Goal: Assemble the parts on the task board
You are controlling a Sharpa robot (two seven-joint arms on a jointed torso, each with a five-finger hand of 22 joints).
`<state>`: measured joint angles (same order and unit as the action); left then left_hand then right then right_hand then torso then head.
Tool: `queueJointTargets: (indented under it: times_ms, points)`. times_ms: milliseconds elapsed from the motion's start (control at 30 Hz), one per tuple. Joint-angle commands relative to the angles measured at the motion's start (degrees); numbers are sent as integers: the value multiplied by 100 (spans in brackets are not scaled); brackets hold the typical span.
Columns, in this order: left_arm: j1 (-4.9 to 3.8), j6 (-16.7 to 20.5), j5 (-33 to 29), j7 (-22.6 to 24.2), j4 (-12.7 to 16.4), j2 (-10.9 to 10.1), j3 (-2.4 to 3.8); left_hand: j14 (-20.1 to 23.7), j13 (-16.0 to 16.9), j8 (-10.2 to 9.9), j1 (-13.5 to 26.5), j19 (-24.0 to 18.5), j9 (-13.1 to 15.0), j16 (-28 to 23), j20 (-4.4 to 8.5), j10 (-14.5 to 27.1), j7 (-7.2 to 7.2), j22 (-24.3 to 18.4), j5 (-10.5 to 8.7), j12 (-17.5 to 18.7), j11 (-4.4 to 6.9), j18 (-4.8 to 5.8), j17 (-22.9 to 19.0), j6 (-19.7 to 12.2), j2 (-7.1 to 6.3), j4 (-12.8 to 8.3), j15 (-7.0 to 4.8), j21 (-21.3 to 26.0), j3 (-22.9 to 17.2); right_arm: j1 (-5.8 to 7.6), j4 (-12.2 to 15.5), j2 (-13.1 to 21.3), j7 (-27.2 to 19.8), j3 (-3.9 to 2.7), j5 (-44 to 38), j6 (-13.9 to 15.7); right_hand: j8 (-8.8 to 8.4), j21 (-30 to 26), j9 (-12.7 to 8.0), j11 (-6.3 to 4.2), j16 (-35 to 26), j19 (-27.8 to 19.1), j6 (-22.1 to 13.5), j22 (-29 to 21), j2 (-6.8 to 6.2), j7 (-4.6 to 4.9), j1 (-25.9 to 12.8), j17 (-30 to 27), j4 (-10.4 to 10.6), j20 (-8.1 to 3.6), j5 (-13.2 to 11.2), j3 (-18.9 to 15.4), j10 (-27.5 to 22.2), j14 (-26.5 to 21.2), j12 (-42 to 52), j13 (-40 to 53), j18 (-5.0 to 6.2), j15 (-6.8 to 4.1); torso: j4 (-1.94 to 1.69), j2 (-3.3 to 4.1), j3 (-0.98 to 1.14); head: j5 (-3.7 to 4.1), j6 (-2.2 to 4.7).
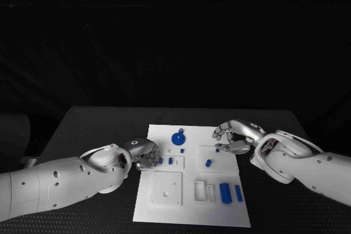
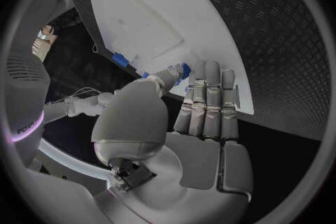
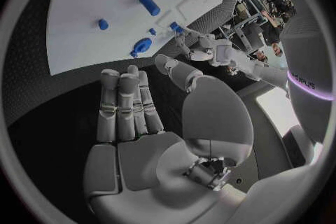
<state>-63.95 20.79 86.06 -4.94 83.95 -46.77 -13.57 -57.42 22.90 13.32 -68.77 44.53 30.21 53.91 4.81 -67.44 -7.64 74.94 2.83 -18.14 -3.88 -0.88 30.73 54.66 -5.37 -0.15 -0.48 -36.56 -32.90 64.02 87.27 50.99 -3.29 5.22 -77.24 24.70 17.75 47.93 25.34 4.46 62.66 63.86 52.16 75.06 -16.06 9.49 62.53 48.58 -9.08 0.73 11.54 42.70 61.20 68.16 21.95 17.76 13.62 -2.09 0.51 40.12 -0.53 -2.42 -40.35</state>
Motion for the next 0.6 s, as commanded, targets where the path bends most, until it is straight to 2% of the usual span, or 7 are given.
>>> queueJointTargets:
  times_ms: [33, 100, 133, 233, 333, 600]
  points:
    - [21, -52, -16, -83, 1, -13, -20, 25, 8, -15, 25, -8, -30, -41, 131, 27, -32, 106, 18, 22, 15, 41, 9, 6, -163, 10, -3, 27, 38, -3, 1, -1, -35, -2, -4, -66, 18, -32, -6, -5, 24, -2, -33, 46, -11, 7, -46, -6, 26, -40, 23, -13, 31, -25, -21, -6, 138, 11, -2, 1, 0, 2, 9]
    - [21, -42, -16, -95, 0, -16, -20, 22, 11, -21, 48, 6, -42, -50, 132, 30, -42, 103, 18, 24, 14, 39, 7, -10, -303, 48, -3, 37, 54, -3, 2, -1, -35, -2, -3, -64, 18, -33, -6, -5, 24, -2, -33, 46, -11, 7, -45, -6, 25, -40, 23, -13, 31, -26, -22, -7, 138, 11, -1, 0, -2, 3, 12]
    - [21, -41, -16, -107, -5, -19, -20, 17, 14, -36, 93, 18, -55, -57, 132, 28, -55, 100, 14, 25, 14, 38, 6, -42, -443, 100, -2, 46, 79, -3, 1, 0, -37, -2, 0, -57, 18, -33, -6, -5, 24, -2, -34, 46, -11, 7, -45, -6, 25, -40, 24, -13, 31, -26, -22, -7, 138, 11, -2, 0, -2, 3, 12]
    - [21, -6, -17, -111, -5, -22, -20, 10, 17, -72, 155, 41, -82, -73, 134, 31, -85, 95, 13, 30, 14, 32, 1, -121, -654, 216, -4, 68, 92, -3, 0, 1, -37, -2, 2, -55, 17, -33, -7, -4, 24, -2, -35, 46, -12, 8, -44, -7, 24, -40, 24, -14, 30, -26, -23, -8, 138, 11, -3, 0, -1, 3, 13]
    - [21, 28, -17, -112, -6, -25, -20, 3, 20, -102, 120, 55, -102, -85, 136, 30, -119, 95, 14, 34, 14, 27, -1, -198, -725, 266, -6, 84, 65, -3, -1, 0, -37, -2, 4, -57, 16, -34, -7, -4, 25, -2, -36, 46, -13, 9, -44, -7, 23, -40, 24, -14, 29, -26, -24, -9, 138, 11, -1, 1, -1, 4, 16]
    - [21, 80, -17, -126, -7, -25, -19, -6, 23, -110, 95, 68, -110, -91, 135, 24, -138, 99, 15, 35, 14, 26, -1, -236, -783, 304, -7, 93, 60, -3, -4, -1, -37, -2, 5, -57, 15, -36, -9, -3, 25, -2, -39, 46, -14, 11, -42, -8, 21, -41, 25, -15, 28, -27, -26, -11, 138, 12, 1, 2, 0, 0, 13]
